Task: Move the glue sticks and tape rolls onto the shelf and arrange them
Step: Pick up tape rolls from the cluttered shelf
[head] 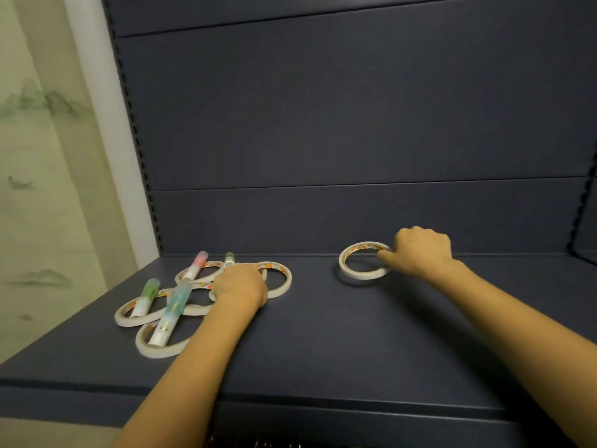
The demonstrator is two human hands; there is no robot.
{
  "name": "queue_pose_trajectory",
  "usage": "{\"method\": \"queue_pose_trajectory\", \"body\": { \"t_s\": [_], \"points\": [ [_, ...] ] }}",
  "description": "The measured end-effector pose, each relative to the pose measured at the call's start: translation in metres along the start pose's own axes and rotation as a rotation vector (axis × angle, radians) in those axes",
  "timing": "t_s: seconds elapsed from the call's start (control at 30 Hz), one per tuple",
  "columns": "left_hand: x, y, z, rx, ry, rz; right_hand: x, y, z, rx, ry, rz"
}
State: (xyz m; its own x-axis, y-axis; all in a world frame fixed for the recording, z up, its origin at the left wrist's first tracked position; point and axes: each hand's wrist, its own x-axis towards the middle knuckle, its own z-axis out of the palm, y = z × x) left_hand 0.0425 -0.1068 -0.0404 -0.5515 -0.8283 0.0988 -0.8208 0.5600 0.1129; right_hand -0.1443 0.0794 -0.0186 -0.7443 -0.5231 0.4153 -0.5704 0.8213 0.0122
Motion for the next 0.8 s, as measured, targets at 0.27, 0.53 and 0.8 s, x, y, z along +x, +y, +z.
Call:
{"method": "queue_pose_trajectory", "body": {
  "t_s": [0.27, 0.53, 0.8],
  "points": [
    [0.003, 0.017, -0.005, 0.073, 0.097, 0.103, -0.021, 0.034, -0.01, 0.033, 0.012, 0.07],
    [-0.03, 0.098, -0.022, -0.092, 0.049, 0.328, -0.054, 0.113, -0.032, 0.041, 0.026, 0.168],
    [-0.105, 0.231, -0.018, -0.211, 0.034, 0.543, -0.122, 0.257, -0.067, -0.049, 0.054, 0.323]
  ]
}}
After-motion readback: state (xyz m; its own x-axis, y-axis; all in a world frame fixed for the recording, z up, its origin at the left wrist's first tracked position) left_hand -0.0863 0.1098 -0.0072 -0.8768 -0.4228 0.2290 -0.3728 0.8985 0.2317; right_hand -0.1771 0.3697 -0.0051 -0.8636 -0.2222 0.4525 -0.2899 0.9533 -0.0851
